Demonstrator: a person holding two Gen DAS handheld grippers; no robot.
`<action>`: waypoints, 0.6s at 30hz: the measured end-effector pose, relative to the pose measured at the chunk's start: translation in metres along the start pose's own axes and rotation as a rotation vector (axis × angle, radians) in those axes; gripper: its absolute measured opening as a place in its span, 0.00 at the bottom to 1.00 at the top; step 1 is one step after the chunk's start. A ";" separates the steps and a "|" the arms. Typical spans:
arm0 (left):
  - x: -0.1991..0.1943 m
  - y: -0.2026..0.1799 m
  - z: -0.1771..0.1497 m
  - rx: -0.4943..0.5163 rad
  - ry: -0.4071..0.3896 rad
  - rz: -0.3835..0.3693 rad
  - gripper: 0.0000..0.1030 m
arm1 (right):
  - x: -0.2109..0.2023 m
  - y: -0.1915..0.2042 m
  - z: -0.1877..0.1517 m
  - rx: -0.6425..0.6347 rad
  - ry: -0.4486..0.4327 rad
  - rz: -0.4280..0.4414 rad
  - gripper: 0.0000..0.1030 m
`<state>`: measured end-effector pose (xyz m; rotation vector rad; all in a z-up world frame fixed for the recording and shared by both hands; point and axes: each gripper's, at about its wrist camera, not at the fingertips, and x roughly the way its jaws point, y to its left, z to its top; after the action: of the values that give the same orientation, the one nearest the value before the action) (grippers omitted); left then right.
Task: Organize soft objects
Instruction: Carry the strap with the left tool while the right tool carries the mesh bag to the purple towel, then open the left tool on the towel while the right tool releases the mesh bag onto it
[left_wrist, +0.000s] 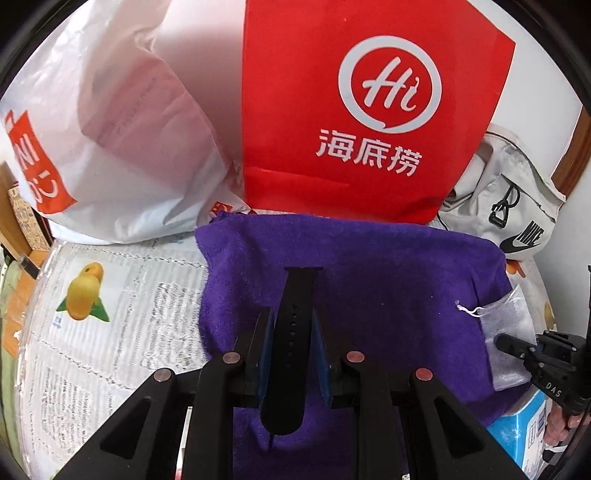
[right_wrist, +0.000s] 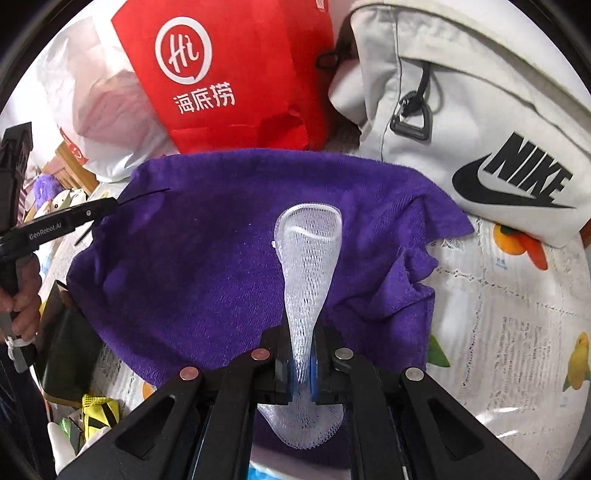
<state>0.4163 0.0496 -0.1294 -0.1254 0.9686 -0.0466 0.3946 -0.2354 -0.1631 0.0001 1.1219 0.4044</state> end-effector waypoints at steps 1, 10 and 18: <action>0.000 0.000 0.000 -0.002 0.002 -0.012 0.20 | 0.002 0.001 0.001 -0.004 0.003 -0.002 0.13; -0.011 0.002 -0.001 -0.014 0.001 -0.002 0.47 | -0.014 0.002 0.002 -0.009 -0.041 -0.043 0.60; -0.050 0.012 -0.019 -0.023 -0.022 0.025 0.61 | -0.051 0.007 -0.008 0.043 -0.087 -0.150 0.76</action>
<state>0.3717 0.0652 -0.1004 -0.1348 0.9490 -0.0106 0.3670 -0.2468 -0.1204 -0.0283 1.0370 0.2438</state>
